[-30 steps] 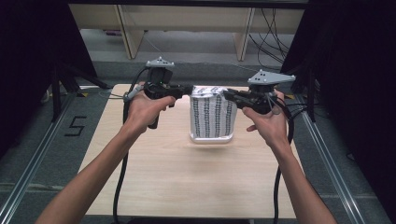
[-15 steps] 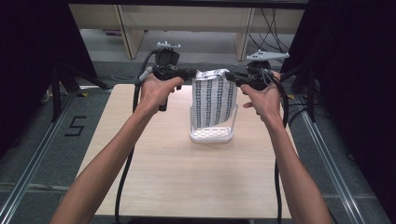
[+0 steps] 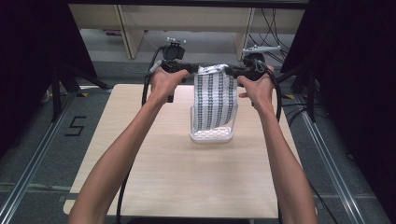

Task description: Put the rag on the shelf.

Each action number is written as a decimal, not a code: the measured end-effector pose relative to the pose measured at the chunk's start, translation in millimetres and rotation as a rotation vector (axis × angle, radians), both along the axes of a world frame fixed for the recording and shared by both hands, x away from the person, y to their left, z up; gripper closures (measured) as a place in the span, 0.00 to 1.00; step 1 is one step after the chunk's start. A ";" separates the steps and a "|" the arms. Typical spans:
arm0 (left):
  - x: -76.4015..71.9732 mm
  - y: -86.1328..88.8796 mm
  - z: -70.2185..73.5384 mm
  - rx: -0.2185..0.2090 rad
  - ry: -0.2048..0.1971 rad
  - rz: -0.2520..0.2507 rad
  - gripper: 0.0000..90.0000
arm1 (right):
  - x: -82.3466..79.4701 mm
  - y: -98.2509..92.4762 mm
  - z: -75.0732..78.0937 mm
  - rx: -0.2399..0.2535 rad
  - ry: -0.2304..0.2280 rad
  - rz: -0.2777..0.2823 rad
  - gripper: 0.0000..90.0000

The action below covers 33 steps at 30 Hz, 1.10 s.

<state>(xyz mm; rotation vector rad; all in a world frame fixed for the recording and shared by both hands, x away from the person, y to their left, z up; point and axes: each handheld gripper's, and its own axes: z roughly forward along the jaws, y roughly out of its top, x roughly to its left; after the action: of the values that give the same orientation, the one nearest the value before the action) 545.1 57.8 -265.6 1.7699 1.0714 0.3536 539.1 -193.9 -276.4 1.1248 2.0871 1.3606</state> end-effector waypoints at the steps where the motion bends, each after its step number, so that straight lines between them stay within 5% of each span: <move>1: 1.9 -1.1 -2.4 -0.008 0.001 0.006 0.97 | 1.8 -0.3 -1.5 -0.003 0.006 -0.004 0.95; 18: 17.6 -3.3 -21.6 0.003 0.032 0.037 0.96 | 25.3 1.9 -24.1 -0.021 0.056 -0.016 0.94; 33: 25.0 -0.7 -48.6 0.020 0.101 0.044 0.93 | 31.2 9.2 -38.3 -0.034 0.121 -0.051 0.89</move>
<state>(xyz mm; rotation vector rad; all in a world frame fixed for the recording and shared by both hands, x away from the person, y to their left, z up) 570.1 57.1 -314.3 1.7995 1.1834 0.3053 570.3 -184.8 -314.6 1.2660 2.1407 1.2580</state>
